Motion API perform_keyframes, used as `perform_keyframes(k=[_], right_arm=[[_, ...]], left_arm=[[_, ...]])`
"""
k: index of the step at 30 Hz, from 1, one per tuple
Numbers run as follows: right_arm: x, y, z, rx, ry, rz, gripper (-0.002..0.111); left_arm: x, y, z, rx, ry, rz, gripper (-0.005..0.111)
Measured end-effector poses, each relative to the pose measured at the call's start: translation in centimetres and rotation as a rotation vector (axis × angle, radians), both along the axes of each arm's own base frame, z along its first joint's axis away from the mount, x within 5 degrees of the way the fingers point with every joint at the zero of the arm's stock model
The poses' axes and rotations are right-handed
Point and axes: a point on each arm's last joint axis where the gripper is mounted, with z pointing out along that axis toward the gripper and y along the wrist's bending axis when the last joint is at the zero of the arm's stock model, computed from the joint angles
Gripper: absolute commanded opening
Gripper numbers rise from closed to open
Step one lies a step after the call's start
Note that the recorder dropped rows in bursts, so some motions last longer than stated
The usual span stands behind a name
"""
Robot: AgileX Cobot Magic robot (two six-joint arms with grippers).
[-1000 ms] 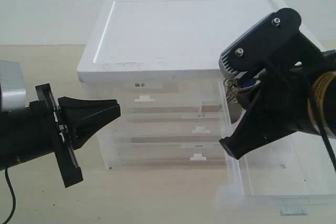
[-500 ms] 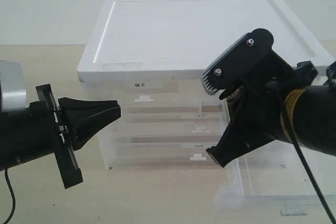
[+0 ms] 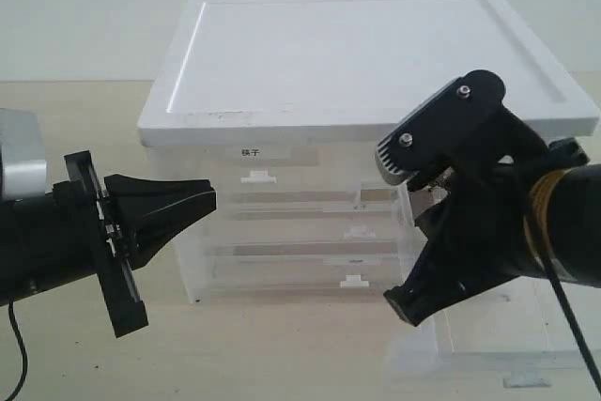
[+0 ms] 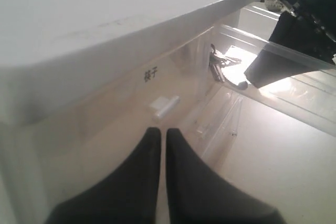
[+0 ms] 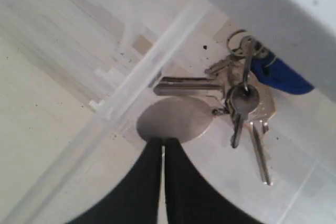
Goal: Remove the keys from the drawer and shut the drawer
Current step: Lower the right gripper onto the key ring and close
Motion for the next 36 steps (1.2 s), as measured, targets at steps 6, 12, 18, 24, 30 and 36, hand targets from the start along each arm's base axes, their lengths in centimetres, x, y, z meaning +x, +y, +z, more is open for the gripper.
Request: perform_keyframes(k=[6,12,18,24,30,36], right_arm=[[-0.5,-1.6,3.0,0.035,-0.169,0.005,0.0],[1.1,-0.9,1.9,-0.022,-0.245,-0.045,0.0],[1.8,0.8,-0.6,-0.05,-0.17,-0.002,0.0],[1.4,0.8,-0.9,-0.054,-0.077,-0.001,0.0],[-0.5,-1.7,1.4,-0.004,-0.037,-0.073,0.0],[-0.7,-2.8,3.5,-0.031,-0.202,-0.031,0.011]], left_arm=[[0.0,0.0,0.0,0.0,0.0,0.0,0.005],[-0.1,-0.1,0.0,0.004,-0.001,-0.011,0.005],[-0.1,-0.1,0.0,0.006,-0.001,-0.015,0.005],[-0.1,-0.1,0.0,0.006,-0.001,-0.015,0.005],[-0.1,-0.1,0.0,0.007,-0.002,-0.019,0.005],[-0.2,-0.1,-0.1,0.008,-0.002,-0.021,0.005]])
